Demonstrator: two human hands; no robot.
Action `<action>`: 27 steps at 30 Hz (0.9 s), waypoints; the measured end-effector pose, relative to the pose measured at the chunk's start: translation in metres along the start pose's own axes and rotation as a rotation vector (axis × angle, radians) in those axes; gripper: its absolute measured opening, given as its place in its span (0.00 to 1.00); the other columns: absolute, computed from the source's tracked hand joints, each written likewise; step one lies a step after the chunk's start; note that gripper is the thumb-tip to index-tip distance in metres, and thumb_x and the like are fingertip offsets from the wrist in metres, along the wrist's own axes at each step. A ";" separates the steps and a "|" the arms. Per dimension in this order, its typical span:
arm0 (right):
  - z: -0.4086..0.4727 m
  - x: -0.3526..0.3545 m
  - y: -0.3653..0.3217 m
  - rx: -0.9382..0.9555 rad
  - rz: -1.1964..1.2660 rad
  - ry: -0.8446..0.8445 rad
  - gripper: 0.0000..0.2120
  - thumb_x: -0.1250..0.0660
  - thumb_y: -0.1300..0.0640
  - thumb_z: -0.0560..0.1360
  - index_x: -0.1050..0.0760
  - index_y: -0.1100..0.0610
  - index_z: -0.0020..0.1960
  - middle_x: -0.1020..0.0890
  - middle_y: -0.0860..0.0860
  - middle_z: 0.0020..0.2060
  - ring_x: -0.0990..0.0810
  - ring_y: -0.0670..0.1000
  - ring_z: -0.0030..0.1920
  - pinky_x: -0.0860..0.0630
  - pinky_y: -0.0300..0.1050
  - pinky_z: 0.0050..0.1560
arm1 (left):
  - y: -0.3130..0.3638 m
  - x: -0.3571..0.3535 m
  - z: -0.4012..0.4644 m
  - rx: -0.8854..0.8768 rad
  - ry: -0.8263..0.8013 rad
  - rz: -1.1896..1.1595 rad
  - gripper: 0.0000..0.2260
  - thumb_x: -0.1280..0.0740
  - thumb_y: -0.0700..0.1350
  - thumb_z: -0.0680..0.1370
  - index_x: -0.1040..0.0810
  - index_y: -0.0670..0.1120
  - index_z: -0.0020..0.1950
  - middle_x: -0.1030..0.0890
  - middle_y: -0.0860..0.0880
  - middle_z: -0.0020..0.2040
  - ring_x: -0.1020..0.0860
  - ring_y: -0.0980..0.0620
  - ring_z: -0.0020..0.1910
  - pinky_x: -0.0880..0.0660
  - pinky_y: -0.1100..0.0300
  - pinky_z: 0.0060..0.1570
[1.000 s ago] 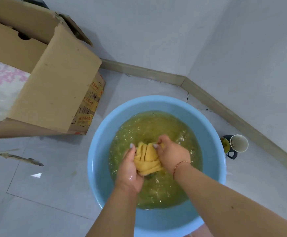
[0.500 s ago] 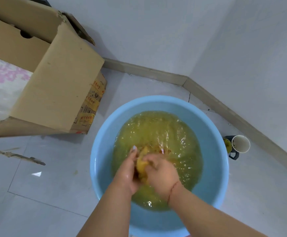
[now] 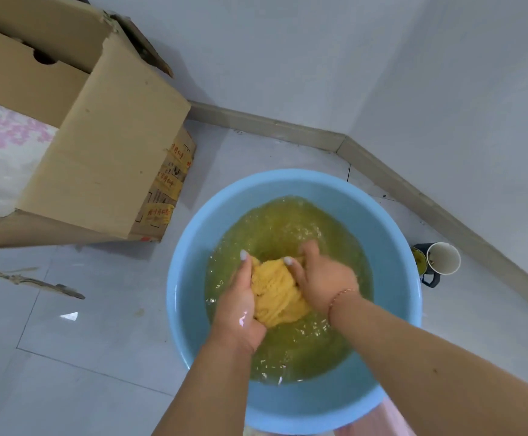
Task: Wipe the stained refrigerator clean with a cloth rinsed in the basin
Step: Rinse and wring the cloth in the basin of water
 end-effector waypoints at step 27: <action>-0.007 0.054 0.028 -0.085 1.466 -0.294 0.13 0.31 0.66 0.62 0.24 0.59 0.46 0.18 0.53 0.35 0.18 0.50 0.35 0.20 0.42 0.33 | 0.010 -0.043 -0.018 -0.324 -0.301 0.171 0.15 0.34 0.34 0.64 0.23 0.43 0.49 0.19 0.46 0.40 0.21 0.49 0.40 0.24 0.55 0.40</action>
Point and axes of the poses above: each hand's wrist, its own z-axis towards the middle knuckle, its own x-axis out of the back of the hand, y = z × x, the point moved 3 cm from there along z, towards the middle knuckle
